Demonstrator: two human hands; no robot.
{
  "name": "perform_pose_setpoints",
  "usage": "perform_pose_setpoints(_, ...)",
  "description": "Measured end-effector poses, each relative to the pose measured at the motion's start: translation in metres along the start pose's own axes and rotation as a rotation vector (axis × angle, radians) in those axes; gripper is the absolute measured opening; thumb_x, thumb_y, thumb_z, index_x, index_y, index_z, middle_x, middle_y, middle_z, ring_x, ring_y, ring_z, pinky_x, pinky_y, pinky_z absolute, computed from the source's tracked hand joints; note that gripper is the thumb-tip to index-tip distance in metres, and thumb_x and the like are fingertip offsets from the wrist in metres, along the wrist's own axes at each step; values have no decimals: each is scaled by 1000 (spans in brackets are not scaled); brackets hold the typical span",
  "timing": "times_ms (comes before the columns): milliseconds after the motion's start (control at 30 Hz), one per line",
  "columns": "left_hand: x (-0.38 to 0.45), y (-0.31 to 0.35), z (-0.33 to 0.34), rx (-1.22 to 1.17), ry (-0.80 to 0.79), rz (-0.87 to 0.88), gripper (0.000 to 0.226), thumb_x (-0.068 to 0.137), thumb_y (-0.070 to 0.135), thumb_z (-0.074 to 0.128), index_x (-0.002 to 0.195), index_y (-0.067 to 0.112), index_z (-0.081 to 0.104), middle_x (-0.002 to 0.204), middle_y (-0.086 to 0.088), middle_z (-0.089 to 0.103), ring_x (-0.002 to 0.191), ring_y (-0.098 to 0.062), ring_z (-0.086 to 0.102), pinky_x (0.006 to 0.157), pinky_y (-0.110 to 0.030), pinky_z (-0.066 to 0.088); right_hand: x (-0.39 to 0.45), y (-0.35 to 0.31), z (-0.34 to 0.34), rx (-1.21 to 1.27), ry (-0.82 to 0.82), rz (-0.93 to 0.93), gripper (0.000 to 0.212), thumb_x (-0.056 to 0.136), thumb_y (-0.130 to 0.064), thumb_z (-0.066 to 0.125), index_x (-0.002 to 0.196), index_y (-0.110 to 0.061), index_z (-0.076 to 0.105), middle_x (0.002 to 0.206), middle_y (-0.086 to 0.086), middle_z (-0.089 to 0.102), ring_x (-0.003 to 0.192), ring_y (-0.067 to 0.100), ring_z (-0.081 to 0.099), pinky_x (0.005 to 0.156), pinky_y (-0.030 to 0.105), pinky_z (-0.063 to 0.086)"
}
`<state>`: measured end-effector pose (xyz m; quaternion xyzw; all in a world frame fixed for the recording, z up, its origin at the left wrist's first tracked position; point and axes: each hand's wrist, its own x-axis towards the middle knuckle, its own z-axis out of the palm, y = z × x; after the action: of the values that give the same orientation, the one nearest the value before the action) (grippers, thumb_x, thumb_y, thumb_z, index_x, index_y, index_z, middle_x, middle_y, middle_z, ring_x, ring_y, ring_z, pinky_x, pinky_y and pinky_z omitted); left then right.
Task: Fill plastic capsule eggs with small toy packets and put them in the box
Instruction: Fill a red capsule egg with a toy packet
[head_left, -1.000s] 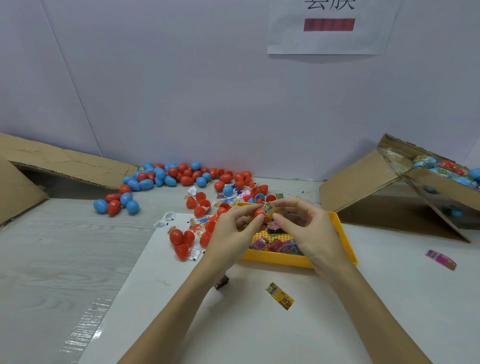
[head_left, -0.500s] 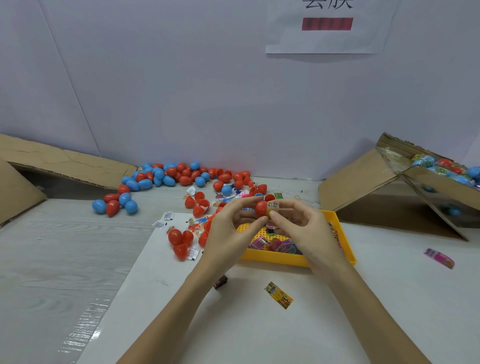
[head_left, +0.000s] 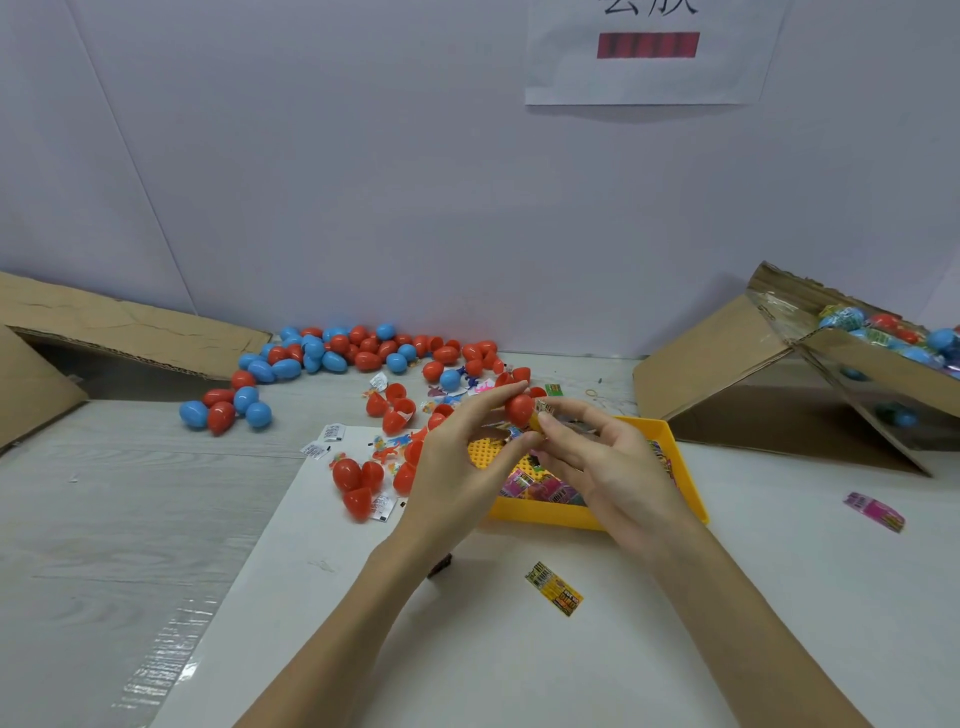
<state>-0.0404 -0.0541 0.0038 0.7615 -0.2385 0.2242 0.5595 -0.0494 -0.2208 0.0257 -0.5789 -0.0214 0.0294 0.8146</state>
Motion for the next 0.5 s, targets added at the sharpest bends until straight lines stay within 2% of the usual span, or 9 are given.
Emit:
perform_pose_setpoints(133, 1, 0, -4, 81, 49, 115, 50, 89, 11, 77, 137, 16, 63, 125, 9, 70, 112, -6, 66, 91, -18, 53, -1, -3, 1, 105, -31, 80, 31, 89, -17, 76, 120, -13, 74, 112, 9, 78, 101, 21, 76, 82, 26, 61)
perform_pose_setpoints(267, 1, 2, -6, 96, 54, 144, 48, 90, 20, 75, 136, 16, 64, 118, 8, 69, 107, -7, 66, 91, -15, 50, -2, -2, 4, 217, -100, 200, 36, 92, -22, 76, 124, -8, 72, 114, 15, 76, 101, 24, 75, 77, 27, 61)
perform_pose_setpoints(400, 0, -1, -3, 79, -4, 128, 44, 98, 17, 65, 141, 17, 59, 132, 11, 65, 122, -5, 60, 99, -18, 48, -3, 0, 6, 298, -126, 276, 38, 91, -23, 77, 125, -7, 72, 123, 19, 73, 106, 26, 74, 76, 28, 60)
perform_pose_setpoints(500, 0, -6, -1, 68, -22, 125, 42, 102, 14, 60, 143, 15, 57, 137, 8, 64, 129, -7, 58, 103, -24, 49, -3, -1, 6, 375, -122, 310, 32, 86, -20, 79, 116, -9, 77, 122, 19, 73, 105, 27, 75, 75, 28, 60)
